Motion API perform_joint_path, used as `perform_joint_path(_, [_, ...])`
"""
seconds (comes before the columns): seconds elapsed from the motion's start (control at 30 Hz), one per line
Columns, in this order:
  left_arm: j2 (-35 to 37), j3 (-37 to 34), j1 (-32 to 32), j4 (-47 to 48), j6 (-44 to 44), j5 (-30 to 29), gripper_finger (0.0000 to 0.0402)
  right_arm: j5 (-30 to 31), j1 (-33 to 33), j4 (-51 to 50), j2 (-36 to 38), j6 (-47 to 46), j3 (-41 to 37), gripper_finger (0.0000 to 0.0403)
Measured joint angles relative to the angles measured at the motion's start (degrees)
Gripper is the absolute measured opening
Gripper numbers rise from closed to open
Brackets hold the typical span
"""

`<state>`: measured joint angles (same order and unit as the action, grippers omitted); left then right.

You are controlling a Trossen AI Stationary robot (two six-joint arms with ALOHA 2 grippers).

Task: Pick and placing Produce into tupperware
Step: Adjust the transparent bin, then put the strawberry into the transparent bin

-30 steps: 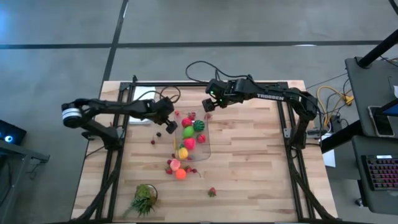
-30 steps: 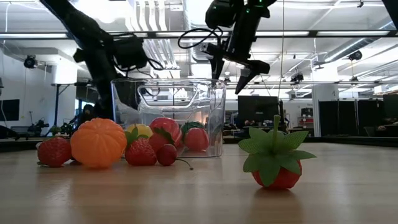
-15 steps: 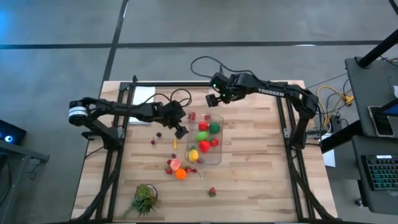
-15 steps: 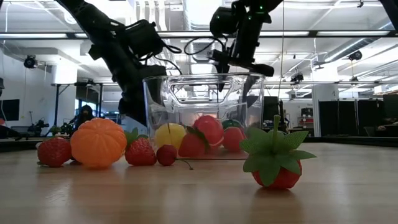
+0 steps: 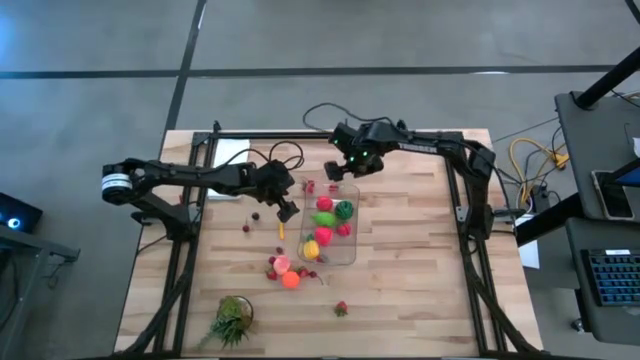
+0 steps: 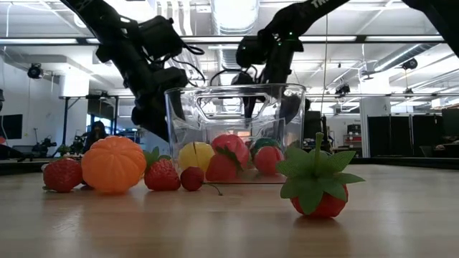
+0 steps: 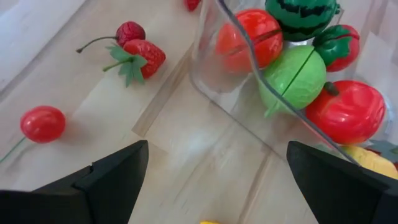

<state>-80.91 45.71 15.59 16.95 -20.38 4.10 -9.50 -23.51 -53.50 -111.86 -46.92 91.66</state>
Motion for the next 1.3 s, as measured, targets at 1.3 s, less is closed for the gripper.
perform_joint_path(1.3, [15.54, -0.90, -0.35, 10.38, 1.86, -6.65, 0.0368, 0.80, 0.22, 1.70, -5.00, -5.62, 1.68, 0.0329])
